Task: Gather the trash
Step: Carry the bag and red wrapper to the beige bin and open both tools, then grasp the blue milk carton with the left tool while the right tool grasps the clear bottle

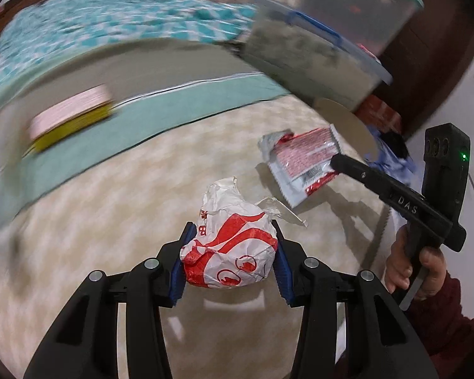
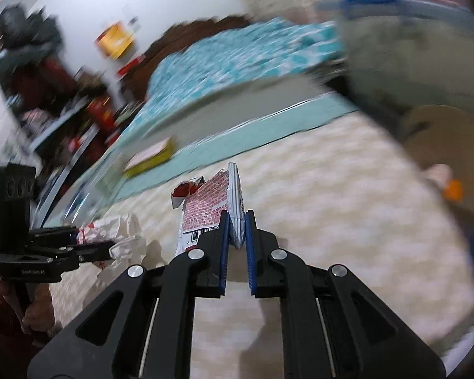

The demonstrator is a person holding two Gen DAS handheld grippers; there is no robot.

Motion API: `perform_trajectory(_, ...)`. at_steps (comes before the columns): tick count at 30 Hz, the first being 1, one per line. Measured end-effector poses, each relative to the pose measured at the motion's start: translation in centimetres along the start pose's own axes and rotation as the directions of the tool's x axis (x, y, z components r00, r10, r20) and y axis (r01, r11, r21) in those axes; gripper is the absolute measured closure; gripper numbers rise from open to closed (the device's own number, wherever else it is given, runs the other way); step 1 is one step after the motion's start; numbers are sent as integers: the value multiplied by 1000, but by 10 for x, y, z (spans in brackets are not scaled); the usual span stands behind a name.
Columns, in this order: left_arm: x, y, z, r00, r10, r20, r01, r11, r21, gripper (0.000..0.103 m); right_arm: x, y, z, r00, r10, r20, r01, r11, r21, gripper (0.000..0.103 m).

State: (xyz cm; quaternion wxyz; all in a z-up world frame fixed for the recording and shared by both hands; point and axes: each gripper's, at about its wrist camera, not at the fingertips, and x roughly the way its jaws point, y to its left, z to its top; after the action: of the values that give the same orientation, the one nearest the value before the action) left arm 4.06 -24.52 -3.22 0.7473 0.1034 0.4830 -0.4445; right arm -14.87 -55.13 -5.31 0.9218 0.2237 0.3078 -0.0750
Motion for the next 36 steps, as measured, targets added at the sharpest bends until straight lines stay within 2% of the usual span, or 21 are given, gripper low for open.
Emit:
perform_trajectory(5,49,-77,65,996,-83,-41,88,987,131,60,-37,-78,24,984,-135,116,121,985,126,91)
perform_trajectory(9,91,-141,114,990,-125,-58,135,967,218,60,-56,-136,49,963,-222,155,186,958,218,91)
perform_trajectory(11,116,-173,141,990,-133,-54,142,957,253,57,-56,-151,56,952,-267,152,225,943,247,91)
perform_trajectory(13,141,-196,163,990,-137,-46,144,956,256,49,-57,-177,61,949,-277,152,226,931,286,88)
perform_trajectory(14,152,-203,170,990,-134,-46,142,958,250,32,-54,-187,62,950,-276,147,222,926,306,87)
perform_trajectory(15,164,-210,177,991,-125,-44,132,961,242,21,-54,-187,62,950,-276,147,222,926,306,82)
perform_trajectory(16,173,-215,180,993,-112,-43,119,964,238,21,-49,-191,63,953,-270,138,213,921,326,53)
perform_trajectory(17,179,-218,181,994,-101,-49,110,965,239,21,-45,-197,61,954,-252,160,181,914,364,14)
perform_trajectory(18,184,-220,182,994,-92,-57,103,965,241,21,-50,-197,56,942,-265,205,175,911,375,9)
perform_trajectory(19,186,-222,182,994,-86,-62,99,966,240,21,-51,-184,47,938,-271,215,179,912,369,10)
perform_trajectory(21,177,-219,179,994,-95,-48,104,966,235,21,-54,-185,46,944,-251,216,162,919,360,12)
perform_trajectory(22,172,-217,178,995,-95,-36,101,966,240,21,-53,-172,41,944,-241,226,147,919,365,13)
perform_trajectory(25,134,-205,168,996,-82,38,68,960,270,21,-57,-149,39,947,-196,255,92,925,369,13)
perform_trajectory(29,79,-177,146,991,-81,106,50,962,267,21,-59,-107,42,955,-114,273,24,950,313,13)
perform_trajectory(32,35,-143,120,986,-43,158,1,967,253,21,-51,-73,46,966,-48,253,-22,963,268,15)
perform_trajectory(36,-28,-71,80,973,72,218,-112,978,178,21,-27,-18,52,982,35,186,-70,980,184,18)
